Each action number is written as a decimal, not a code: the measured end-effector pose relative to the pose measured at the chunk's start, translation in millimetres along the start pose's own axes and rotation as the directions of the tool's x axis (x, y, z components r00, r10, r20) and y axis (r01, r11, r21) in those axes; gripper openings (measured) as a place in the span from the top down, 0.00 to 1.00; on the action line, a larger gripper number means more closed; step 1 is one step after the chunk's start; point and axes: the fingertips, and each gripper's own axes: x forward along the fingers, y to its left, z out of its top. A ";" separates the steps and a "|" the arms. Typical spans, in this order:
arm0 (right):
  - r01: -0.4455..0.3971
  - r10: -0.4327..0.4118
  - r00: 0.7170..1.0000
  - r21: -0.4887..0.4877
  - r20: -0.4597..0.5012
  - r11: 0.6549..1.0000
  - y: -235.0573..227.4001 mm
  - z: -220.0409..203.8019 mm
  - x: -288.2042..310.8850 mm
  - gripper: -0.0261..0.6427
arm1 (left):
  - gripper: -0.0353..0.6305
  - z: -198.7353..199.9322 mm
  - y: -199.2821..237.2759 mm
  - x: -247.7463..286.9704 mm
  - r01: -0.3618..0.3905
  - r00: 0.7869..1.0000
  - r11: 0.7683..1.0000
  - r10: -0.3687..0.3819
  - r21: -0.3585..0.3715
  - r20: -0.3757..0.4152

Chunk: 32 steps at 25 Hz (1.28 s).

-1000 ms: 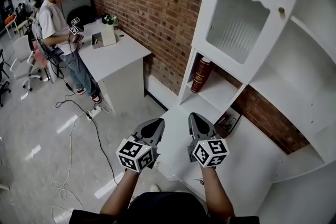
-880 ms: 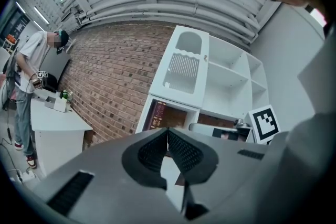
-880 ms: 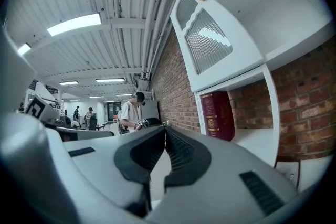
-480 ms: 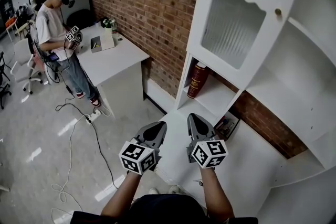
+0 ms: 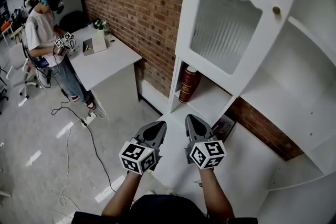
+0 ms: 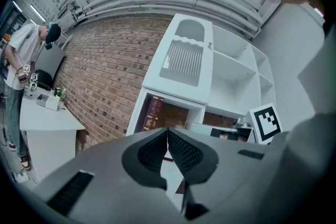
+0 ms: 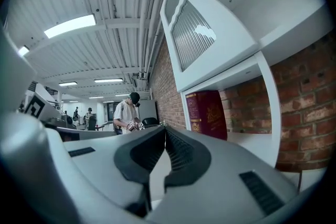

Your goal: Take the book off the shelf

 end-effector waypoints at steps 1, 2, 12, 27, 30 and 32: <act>0.001 -0.001 1.000 -0.001 -0.003 1.000 -3.3 -0.6 1.5 0.93 | 0.92 -0.1 1.1 4.8 0.000 1.000 1.000 0.000 -0.001 -0.001; 0.002 -0.002 1.000 -0.001 -0.006 1.000 -6.6 -1.2 3.0 0.93 | 0.92 -0.3 2.1 9.7 0.001 1.000 1.000 -0.001 -0.002 -0.002; 0.015 -0.015 1.000 0.020 -0.024 1.000 -39.5 -9.6 17.0 0.93 | 0.92 -8.4 9.4 56.6 0.028 0.999 1.000 -0.028 -0.006 -0.037; 0.035 -0.033 0.998 0.039 -0.062 0.999 -76.9 -31.4 28.5 0.93 | 0.92 -15.8 17.4 118.7 0.051 0.997 0.998 -0.049 0.036 -0.053; 0.040 -0.036 0.997 0.046 -0.072 0.998 -80.9 -35.1 28.2 0.93 | 0.92 -19.2 17.4 127.7 0.059 0.996 0.998 -0.057 0.037 -0.064; 0.041 -0.036 0.996 0.052 -0.080 0.998 -83.5 -39.0 28.3 0.93 | 0.92 -19.1 19.2 134.1 0.053 0.997 0.998 -0.052 0.026 -0.065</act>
